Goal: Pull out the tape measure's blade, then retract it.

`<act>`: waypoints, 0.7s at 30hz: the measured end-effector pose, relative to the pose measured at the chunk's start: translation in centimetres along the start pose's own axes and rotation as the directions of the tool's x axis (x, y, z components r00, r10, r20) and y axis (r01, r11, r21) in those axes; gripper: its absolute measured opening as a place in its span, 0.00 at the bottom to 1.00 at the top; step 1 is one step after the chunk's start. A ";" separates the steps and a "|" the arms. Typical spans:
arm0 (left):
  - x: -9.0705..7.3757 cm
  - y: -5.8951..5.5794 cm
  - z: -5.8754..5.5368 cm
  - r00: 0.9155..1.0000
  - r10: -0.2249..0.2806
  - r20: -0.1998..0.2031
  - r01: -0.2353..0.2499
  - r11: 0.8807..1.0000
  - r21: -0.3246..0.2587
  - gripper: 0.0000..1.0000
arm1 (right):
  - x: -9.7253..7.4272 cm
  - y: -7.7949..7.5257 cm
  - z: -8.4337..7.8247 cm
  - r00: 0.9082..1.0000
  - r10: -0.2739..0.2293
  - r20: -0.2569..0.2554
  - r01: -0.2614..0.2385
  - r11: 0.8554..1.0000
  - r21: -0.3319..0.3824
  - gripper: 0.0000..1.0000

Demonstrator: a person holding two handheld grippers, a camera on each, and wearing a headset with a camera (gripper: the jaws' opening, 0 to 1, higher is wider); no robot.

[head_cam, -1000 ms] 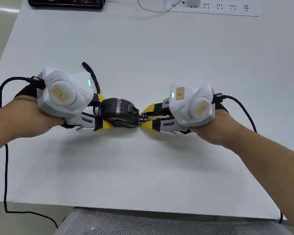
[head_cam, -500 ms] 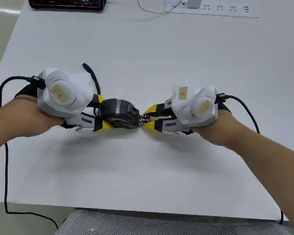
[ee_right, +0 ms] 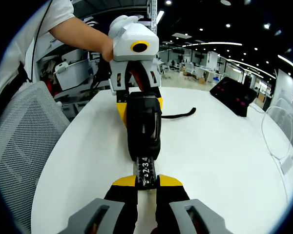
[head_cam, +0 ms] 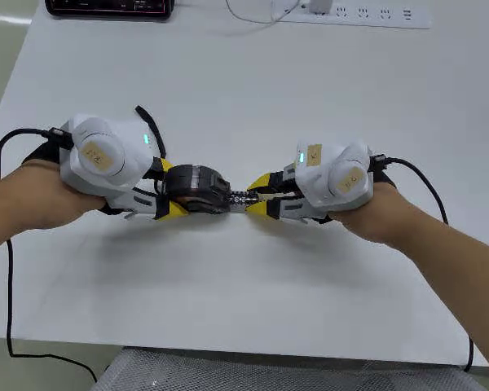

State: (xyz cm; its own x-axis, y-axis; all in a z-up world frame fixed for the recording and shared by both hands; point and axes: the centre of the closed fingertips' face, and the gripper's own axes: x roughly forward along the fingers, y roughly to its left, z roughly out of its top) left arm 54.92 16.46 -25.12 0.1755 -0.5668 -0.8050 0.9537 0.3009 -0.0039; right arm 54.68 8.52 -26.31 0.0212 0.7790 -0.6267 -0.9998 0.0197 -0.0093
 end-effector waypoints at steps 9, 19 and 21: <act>0.0 0.0 0.0 1.000 0.002 -0.002 -0.002 1.000 0.006 0.27 | -0.7 -0.1 -0.5 1.000 -0.007 -0.011 0.006 1.000 -0.003 0.09; 0.0 0.0 0.0 1.000 0.002 -0.002 -0.002 1.000 0.006 0.27 | -1.3 -0.2 -1.1 1.000 -0.013 -0.024 0.012 1.000 -0.004 0.09; 0.0 0.0 0.0 1.000 0.003 -0.002 -0.003 1.000 0.006 0.27 | -1.4 -0.2 -1.1 1.000 -0.013 -0.027 0.013 1.000 -0.006 0.09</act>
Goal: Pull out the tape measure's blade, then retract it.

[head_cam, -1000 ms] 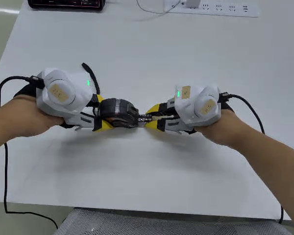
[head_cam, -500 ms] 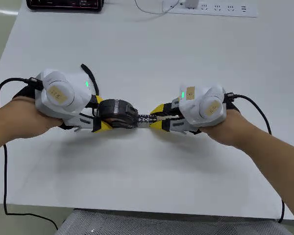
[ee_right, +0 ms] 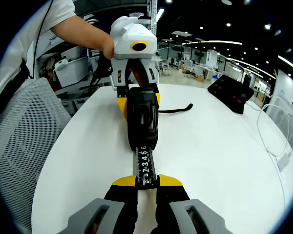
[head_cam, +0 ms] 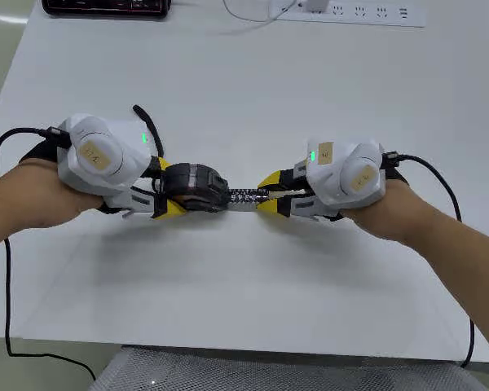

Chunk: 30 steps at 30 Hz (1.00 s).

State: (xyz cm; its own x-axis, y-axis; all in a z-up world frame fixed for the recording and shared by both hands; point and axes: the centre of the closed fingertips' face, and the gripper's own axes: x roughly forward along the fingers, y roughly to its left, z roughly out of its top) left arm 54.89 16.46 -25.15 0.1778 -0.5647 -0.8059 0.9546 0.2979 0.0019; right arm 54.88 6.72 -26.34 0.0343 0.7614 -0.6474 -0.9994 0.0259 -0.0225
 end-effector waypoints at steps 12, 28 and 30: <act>0.0 0.0 0.0 1.000 -0.001 0.002 0.001 1.000 0.000 0.27 | -0.5 -0.1 -0.5 1.000 -0.006 -0.010 0.006 1.000 0.000 0.09; -0.1 0.0 0.0 1.000 -0.002 0.001 0.002 1.000 -0.001 0.27 | -1.5 -0.1 -0.8 1.000 -0.014 -0.022 0.014 1.000 0.006 0.09; -0.1 0.0 0.0 1.000 -0.002 0.001 0.002 1.000 0.001 0.27 | -1.6 0.0 -0.9 1.000 -0.015 -0.024 0.015 1.000 0.006 0.09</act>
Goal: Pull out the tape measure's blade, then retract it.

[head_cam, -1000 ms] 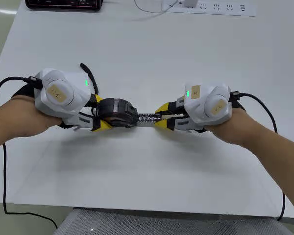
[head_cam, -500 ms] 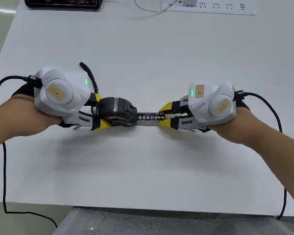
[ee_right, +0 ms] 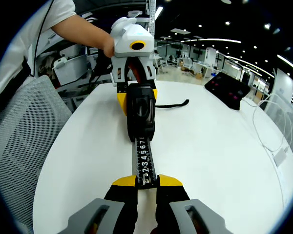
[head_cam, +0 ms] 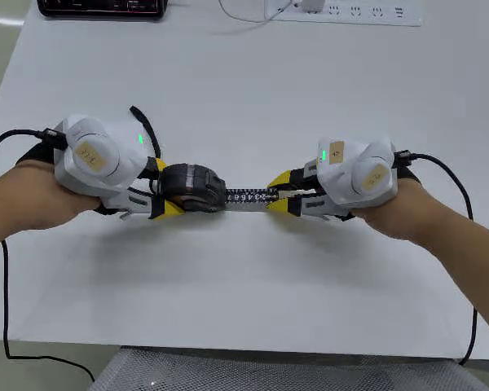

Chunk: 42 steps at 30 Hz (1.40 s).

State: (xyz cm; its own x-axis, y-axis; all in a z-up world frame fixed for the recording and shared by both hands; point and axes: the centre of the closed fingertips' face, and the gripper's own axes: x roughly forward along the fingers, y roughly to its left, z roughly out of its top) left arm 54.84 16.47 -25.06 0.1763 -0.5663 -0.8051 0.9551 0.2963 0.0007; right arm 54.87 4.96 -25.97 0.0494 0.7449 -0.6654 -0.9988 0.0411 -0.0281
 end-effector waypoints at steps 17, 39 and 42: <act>0.0 0.0 0.0 1.000 0.001 0.001 -0.001 1.000 0.002 0.27 | -0.7 -0.2 -0.6 1.000 -0.010 -0.013 0.010 1.000 -0.004 0.09; 0.1 0.0 0.0 1.000 0.000 0.002 0.000 1.000 0.007 0.27 | -2.0 0.0 -1.7 0.999 -0.025 -0.037 0.025 1.000 0.011 0.09; 0.1 0.0 0.0 1.000 0.001 0.002 -0.001 1.000 0.006 0.27 | -2.2 -0.1 -2.0 0.999 -0.026 -0.042 0.027 1.000 0.011 0.09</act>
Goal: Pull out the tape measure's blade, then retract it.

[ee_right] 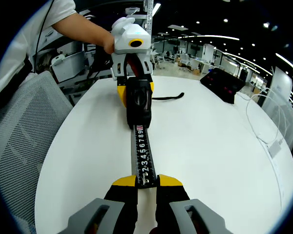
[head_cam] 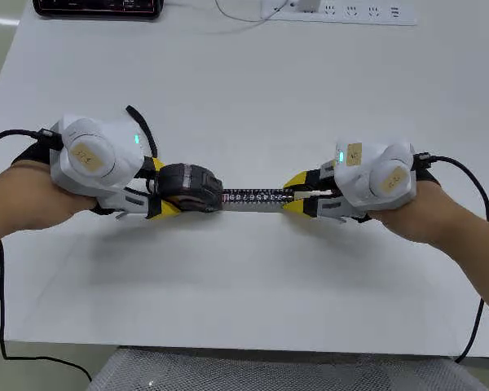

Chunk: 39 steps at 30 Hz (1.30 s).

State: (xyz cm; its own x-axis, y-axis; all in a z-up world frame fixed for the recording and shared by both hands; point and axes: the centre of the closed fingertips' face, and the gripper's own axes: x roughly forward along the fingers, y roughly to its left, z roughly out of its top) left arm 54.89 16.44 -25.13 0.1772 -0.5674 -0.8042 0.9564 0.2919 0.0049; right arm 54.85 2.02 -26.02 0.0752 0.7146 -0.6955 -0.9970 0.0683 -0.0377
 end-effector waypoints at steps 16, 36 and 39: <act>0.0 0.0 0.0 1.000 0.001 0.001 -0.001 1.000 -0.003 0.27 | -0.5 -0.2 -0.9 1.000 -0.008 -0.025 0.008 1.000 0.006 0.09; 0.0 0.0 0.1 1.000 0.003 0.001 -0.003 1.000 0.001 0.27 | -1.7 -0.3 -2.0 0.998 -0.025 -0.058 0.026 1.000 0.017 0.09; 0.0 -0.1 0.1 1.000 0.003 0.003 -0.003 1.000 0.001 0.27 | -1.9 -0.2 -2.1 0.998 -0.026 -0.063 0.027 0.999 0.019 0.09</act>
State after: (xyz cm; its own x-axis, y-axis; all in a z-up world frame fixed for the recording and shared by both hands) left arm 54.84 16.36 -25.09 0.1808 -0.5685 -0.8026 0.9561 0.2930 0.0079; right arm 54.89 -0.81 -26.24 0.0997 0.6676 -0.7378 -0.9940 0.1009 -0.0430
